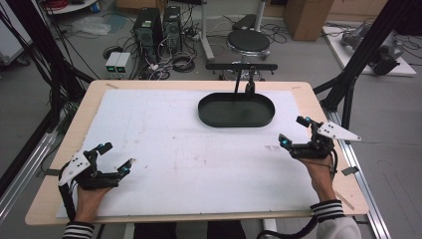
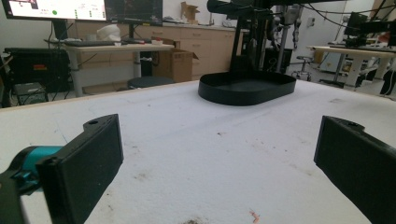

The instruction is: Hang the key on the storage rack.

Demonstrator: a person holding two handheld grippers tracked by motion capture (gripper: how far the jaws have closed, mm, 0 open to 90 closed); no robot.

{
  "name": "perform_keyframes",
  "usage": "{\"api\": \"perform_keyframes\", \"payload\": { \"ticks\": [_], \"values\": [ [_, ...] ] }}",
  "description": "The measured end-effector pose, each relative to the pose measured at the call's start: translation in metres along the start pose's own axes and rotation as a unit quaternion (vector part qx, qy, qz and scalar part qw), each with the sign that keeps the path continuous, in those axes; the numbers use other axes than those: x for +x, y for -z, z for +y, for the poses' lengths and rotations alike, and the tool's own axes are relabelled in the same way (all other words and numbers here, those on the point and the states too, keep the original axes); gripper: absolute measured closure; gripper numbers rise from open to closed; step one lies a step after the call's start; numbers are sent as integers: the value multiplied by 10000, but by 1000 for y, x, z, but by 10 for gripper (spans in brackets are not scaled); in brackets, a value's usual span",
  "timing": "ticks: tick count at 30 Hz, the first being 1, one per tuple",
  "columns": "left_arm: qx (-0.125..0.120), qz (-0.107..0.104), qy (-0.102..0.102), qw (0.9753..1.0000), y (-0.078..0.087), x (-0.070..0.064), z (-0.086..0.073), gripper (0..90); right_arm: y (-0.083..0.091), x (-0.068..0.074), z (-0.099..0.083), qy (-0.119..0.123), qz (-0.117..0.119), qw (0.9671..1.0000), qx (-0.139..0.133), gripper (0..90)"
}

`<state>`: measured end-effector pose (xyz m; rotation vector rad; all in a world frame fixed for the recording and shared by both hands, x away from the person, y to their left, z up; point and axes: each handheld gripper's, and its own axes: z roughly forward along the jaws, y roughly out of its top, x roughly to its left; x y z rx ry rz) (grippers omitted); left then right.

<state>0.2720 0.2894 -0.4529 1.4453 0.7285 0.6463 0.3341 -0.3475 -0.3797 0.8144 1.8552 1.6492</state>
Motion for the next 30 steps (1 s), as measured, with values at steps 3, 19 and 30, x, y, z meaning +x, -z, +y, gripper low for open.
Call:
{"api": "perform_keyframes", "payload": {
  "ticks": [3,19,30],
  "values": [
    [-22,-1,-27,10000,0,-1,0,18,8,1,-11,1,-69,9999,-111,3],
    [12,17,-110,9999,0,-2,0,18,16,4,-69,-128,-278,9987,-420,3],
    [-16,31,-135,9999,0,-3,0,18,15,7,-75,-52,-315,9986,-424,3]
  ]
}}
